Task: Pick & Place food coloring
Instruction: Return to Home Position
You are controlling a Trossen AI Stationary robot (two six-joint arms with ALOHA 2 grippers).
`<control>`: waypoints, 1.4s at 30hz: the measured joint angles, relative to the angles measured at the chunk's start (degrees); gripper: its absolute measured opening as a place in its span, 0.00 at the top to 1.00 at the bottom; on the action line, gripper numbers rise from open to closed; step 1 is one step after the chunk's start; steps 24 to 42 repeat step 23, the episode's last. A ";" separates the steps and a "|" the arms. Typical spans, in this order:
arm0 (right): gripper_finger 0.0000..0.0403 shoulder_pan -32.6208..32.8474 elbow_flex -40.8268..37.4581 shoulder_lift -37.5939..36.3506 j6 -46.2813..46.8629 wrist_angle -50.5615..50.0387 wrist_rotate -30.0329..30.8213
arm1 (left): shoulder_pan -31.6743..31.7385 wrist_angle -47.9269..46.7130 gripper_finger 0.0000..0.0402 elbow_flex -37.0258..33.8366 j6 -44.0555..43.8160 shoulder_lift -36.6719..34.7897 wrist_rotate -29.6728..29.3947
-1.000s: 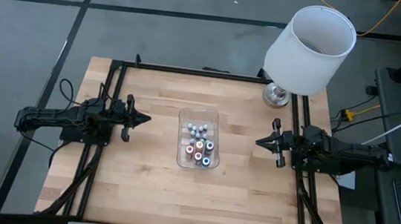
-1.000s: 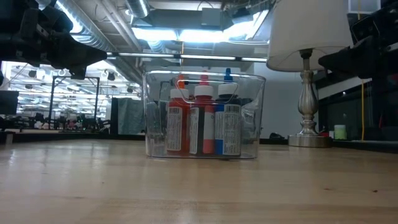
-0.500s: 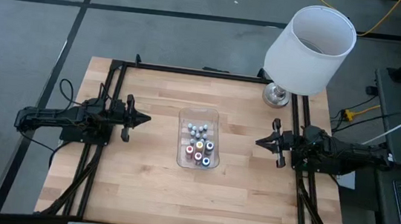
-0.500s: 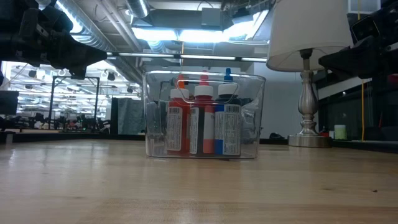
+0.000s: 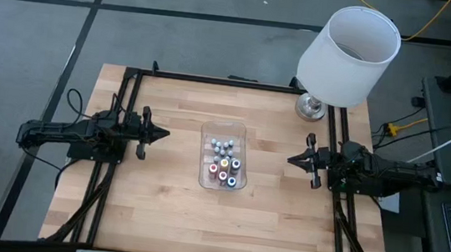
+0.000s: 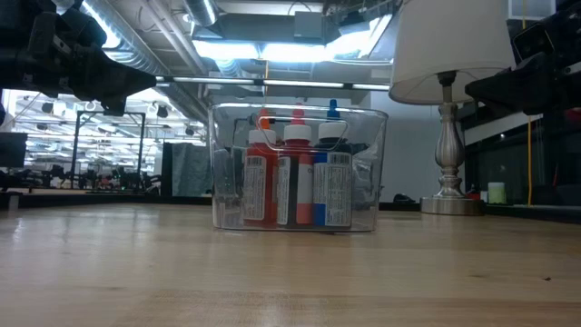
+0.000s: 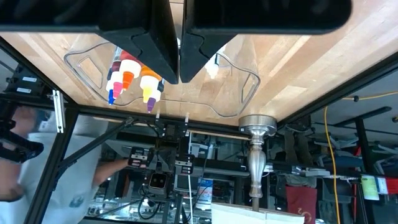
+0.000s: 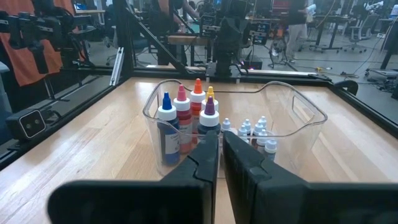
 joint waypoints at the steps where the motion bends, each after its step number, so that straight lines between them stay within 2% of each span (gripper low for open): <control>1: 0.93 0.01 0.00 -0.01 -0.06 0.01 0.00 | 0.00 0.00 0.97 0.00 -0.01 0.00 0.00; 42: 0.93 0.02 0.00 -0.01 -0.01 0.00 0.00 | 0.00 0.00 0.97 0.00 0.00 0.00 0.00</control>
